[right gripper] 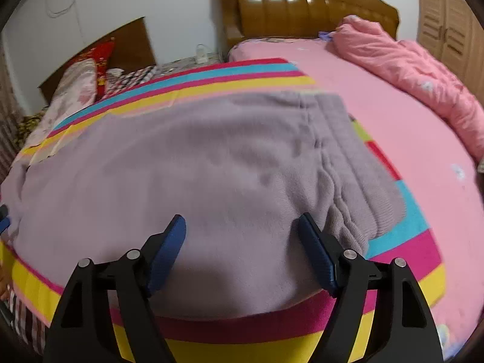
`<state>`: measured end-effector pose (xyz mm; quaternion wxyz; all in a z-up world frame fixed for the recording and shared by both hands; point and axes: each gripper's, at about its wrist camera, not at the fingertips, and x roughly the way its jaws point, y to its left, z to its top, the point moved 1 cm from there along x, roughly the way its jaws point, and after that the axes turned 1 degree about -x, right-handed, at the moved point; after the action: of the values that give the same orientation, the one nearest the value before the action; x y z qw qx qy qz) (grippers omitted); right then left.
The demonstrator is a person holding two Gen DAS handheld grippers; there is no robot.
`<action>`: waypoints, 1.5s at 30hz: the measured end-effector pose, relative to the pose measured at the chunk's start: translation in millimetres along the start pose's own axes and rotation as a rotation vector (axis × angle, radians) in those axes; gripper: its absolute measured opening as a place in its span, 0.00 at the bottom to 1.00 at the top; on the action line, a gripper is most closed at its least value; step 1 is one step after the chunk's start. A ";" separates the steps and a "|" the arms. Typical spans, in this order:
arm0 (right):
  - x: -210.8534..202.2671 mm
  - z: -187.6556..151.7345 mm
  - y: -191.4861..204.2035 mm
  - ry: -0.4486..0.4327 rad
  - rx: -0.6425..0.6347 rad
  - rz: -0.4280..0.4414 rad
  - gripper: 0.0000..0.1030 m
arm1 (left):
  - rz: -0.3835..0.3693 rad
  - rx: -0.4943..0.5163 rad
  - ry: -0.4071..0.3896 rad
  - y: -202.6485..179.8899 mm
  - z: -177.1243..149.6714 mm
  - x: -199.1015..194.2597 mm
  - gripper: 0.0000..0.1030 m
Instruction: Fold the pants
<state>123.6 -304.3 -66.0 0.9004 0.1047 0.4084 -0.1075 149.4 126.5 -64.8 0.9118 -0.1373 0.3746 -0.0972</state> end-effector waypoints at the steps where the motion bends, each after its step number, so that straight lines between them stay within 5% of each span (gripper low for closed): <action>1: -4.7 6.6 9.0 -0.017 -0.008 0.012 0.72 | 0.023 -0.040 -0.020 18.5 4.4 -5.9 0.98; 5: -20.0 34.3 85.5 -0.104 -0.139 0.195 0.72 | 0.145 -0.229 -0.086 103.3 28.1 -21.6 0.98; 11: -6.8 46.6 253.9 -0.071 -0.435 0.521 0.68 | 0.375 -0.542 -0.214 236.9 43.5 -67.1 0.96; 16: 12.6 55.5 435.1 0.099 -0.629 0.990 0.54 | 0.395 -0.671 -0.218 291.8 36.2 -83.2 0.81; 18: 28.7 56.7 506.7 0.204 -0.654 1.091 0.51 | 0.411 -0.655 -0.208 295.4 34.0 -82.7 0.73; 22: 63.7 51.9 627.3 0.445 -0.608 1.258 0.50 | 0.473 -0.611 -0.192 289.6 28.9 -83.2 0.75; 26: 98.2 28.0 697.1 0.554 -0.658 1.187 0.50 | 0.479 -0.604 -0.190 293.9 23.5 -86.1 0.85; 28: 110.3 24.7 706.2 0.500 -0.730 1.058 0.40 | 0.459 -0.601 -0.190 300.4 26.5 -84.1 0.85; 30: 110.2 30.0 700.0 0.435 -0.768 1.032 0.34 | 0.421 -0.595 -0.183 305.5 33.0 -77.8 0.85; 32: 110.9 49.5 684.5 0.354 -0.759 1.007 0.34 | 0.402 -0.600 -0.188 310.0 38.1 -72.0 0.85; 37: 134.6 71.2 675.4 0.317 -0.774 0.914 0.35 | 0.400 -0.611 -0.197 319.2 51.4 -56.2 0.86; 42: 138.4 53.8 715.8 0.404 -0.942 1.027 0.39 | 0.422 -0.576 -0.181 322.8 62.8 -48.3 0.84; 45: 132.1 42.3 729.2 0.379 -1.093 1.014 0.40 | 0.461 -0.535 -0.158 324.2 67.1 -42.2 0.67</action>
<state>442.2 366.1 -65.4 0.6778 -0.1640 0.4529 0.5555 191.6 456.1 -96.2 0.8677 -0.2898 0.3364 0.2233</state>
